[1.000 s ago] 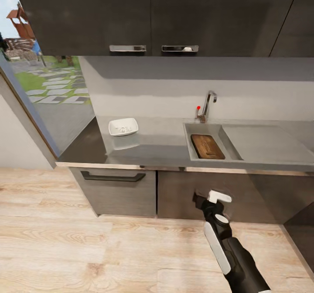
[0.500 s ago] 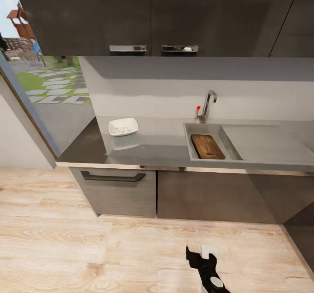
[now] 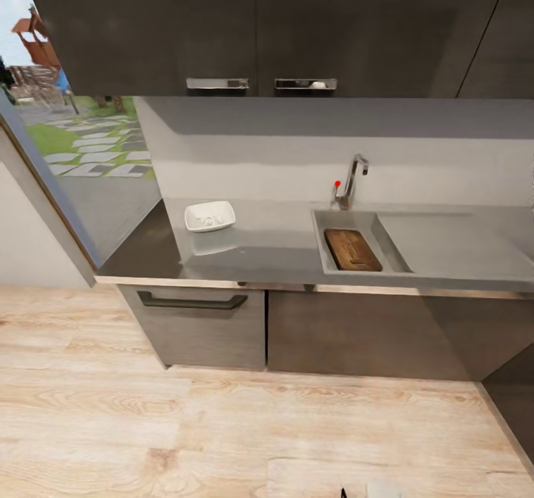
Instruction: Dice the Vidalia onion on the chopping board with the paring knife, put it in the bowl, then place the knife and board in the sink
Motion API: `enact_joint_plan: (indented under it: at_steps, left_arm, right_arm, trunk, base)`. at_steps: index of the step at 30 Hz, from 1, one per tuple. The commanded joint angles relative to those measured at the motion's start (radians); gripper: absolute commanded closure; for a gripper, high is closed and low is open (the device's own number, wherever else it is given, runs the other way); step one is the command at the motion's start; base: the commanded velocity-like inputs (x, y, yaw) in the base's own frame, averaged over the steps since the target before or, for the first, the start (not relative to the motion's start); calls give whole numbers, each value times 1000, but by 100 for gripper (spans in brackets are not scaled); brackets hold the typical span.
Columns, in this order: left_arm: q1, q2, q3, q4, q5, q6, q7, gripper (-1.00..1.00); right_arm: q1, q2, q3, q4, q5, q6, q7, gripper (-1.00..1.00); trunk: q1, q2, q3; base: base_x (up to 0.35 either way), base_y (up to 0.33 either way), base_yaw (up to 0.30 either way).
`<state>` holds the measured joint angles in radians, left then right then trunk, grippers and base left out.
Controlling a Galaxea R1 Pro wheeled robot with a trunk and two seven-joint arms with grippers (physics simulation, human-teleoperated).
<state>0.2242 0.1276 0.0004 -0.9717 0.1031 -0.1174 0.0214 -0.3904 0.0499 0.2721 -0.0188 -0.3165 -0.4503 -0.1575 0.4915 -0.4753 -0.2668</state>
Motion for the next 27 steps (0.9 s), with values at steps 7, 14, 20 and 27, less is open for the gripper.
enact_joint_plan:
  at_steps: [7, 14, 20, 27]
  left_arm:
    - [-9, 0, -2, 116, 10, 1, 5, -100]
    - [-39, 0, -2, 227, 12, 2, 61, -100]
    - [-47, 0, 1, 373, 14, 4, 112, -100]
    - [-48, 0, 3, 540, 16, 4, 115, -100]
  right_arm:
    - [29, -24, 8, 3, -6, -1, -5, -100]
    - [100, -55, 7, 3, -6, -1, -3, -100]
    - [167, -70, 8, 3, -5, -1, 45, -100]
    - [250, -70, 9, 3, -4, -1, 83, -100]
  trunk:
    - [1, -1, 10]
    - [1, -1, 21]
    - [1, -1, 30]
    - [1, -1, 42]
  base:
    - [0, 0, -73]
    - [0, 0, -87]
    - [0, 0, -89]
    - [0, 0, -89]
